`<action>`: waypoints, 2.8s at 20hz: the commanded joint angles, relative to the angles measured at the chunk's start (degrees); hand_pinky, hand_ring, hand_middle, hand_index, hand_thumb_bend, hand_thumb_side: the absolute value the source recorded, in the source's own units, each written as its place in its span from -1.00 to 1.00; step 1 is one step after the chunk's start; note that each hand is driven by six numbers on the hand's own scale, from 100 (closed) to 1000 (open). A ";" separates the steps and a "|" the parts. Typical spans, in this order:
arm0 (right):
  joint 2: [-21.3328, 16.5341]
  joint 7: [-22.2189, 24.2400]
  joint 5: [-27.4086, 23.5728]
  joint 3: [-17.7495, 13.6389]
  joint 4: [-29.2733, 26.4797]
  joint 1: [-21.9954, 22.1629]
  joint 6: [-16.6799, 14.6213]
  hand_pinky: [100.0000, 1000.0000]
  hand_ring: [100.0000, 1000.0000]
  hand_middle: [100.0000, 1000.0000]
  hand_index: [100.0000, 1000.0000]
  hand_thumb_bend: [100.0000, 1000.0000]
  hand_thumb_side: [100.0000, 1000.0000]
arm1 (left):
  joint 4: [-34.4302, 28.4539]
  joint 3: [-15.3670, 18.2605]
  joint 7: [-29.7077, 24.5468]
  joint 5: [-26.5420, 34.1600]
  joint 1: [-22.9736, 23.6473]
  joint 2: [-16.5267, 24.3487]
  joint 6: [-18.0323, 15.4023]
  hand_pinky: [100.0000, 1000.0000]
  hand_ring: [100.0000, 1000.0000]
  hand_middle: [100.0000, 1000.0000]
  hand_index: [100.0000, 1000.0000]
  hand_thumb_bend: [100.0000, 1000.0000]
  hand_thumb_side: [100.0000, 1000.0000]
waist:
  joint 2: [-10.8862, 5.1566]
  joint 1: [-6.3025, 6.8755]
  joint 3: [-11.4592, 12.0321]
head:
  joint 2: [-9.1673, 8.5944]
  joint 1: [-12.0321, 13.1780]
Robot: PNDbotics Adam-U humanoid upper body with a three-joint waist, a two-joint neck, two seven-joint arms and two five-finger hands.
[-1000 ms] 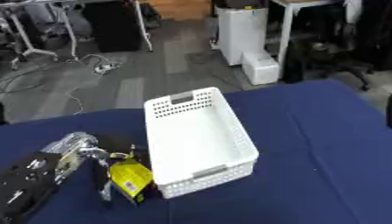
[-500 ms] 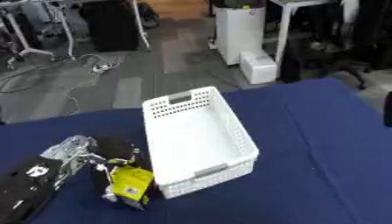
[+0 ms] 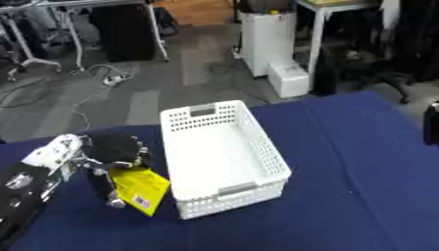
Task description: Pick up objects on the table and place them in the box.
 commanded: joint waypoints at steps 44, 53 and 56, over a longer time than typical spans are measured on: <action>-0.46 6.90 -1.48 -1.37 -0.75 0.56 -8.39 -0.77 -0.59 -0.35 -0.16 -1.00 1.00 | -44.84 9.23 9.07 23.04 15.57 -13.23 27.99 -0.24 -0.03 0.39 0.27 0.11 0.45 | 0.32 -1.56 1.82 | -8.78 -0.62; 0.66 8.72 -3.04 -2.25 -0.75 2.13 -8.80 -0.80 -0.61 -0.38 -0.19 -1.00 1.00 | -55.37 6.95 14.29 37.81 21.13 -20.22 25.10 -0.54 -0.37 -0.04 0.11 -0.03 0.36 | 1.47 -2.71 4.96 | -6.73 4.00; 0.83 10.10 -3.50 -2.34 -0.75 2.29 -8.81 -0.80 -0.61 -0.38 -0.19 -1.00 1.00 | -55.46 5.41 16.12 42.77 20.53 -19.73 21.86 -0.49 -0.35 0.00 0.24 -0.20 0.50 | 1.64 -2.74 5.24 | -5.87 7.18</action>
